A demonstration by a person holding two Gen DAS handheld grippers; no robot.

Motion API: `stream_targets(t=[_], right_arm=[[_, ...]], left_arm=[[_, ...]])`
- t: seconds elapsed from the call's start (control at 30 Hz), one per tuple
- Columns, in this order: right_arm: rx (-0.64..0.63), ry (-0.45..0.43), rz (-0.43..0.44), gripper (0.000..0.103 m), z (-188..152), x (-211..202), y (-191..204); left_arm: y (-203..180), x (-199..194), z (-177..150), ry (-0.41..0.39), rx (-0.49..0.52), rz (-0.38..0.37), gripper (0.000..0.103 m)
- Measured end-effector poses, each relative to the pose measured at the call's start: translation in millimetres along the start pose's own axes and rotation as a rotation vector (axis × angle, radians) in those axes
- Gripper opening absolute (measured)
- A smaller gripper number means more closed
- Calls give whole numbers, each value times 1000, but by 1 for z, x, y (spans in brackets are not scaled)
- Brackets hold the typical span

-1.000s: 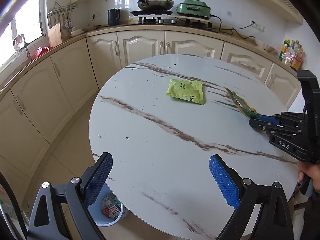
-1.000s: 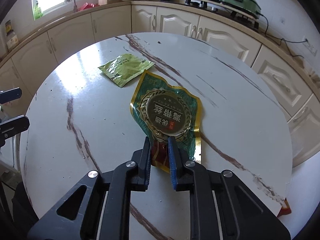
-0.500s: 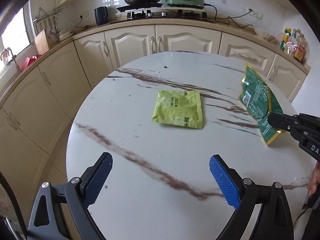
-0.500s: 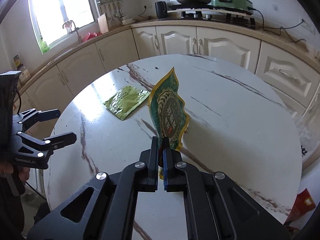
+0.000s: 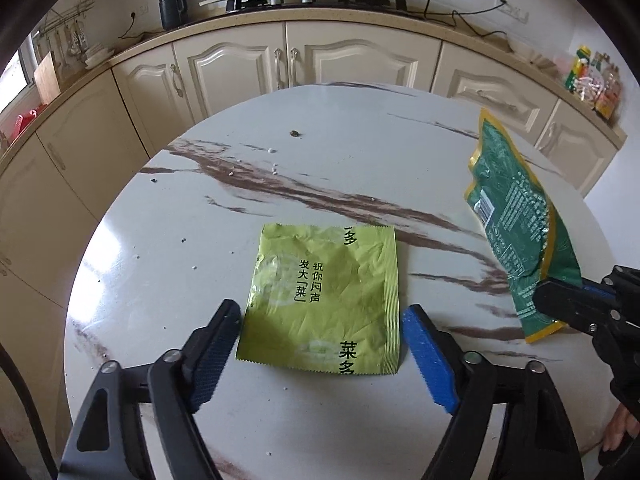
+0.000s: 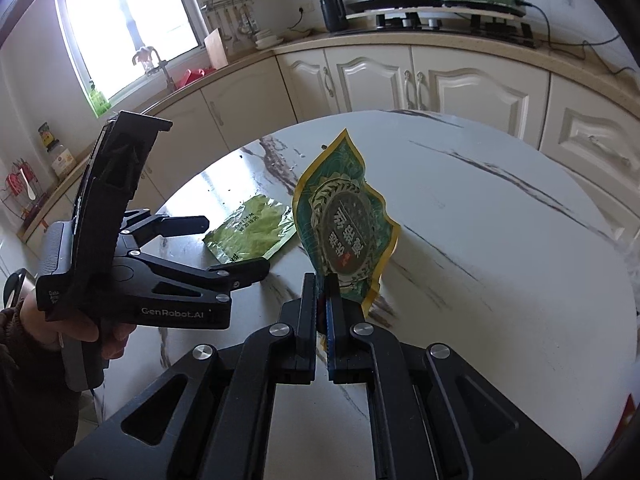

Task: Collect trash
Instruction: 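Grasp the green pickle pouch with the right tool while the left tool grasps the green wrapper, then carry the pouch and wrapper to the blue bin and open both tools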

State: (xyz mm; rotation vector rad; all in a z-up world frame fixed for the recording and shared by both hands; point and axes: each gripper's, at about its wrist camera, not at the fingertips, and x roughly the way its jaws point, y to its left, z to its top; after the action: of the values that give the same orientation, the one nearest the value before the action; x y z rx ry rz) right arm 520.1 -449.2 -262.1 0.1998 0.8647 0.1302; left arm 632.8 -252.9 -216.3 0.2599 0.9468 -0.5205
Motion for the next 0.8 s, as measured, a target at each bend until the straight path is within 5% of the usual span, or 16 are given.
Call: stream_targets(t=[0.2, 0.43, 0.8], right_arm=[[13, 2, 14, 5, -2, 6, 4], [14, -20, 35, 5, -5, -10, 21], [-59, -83, 102, 5, -2, -56, 102]], left_arm=[[-5, -2, -2, -29, 50, -44, 13], [3, -49, -26, -108, 23, -99, 8], [36, -160, -104, -225, -9, -24, 9]])
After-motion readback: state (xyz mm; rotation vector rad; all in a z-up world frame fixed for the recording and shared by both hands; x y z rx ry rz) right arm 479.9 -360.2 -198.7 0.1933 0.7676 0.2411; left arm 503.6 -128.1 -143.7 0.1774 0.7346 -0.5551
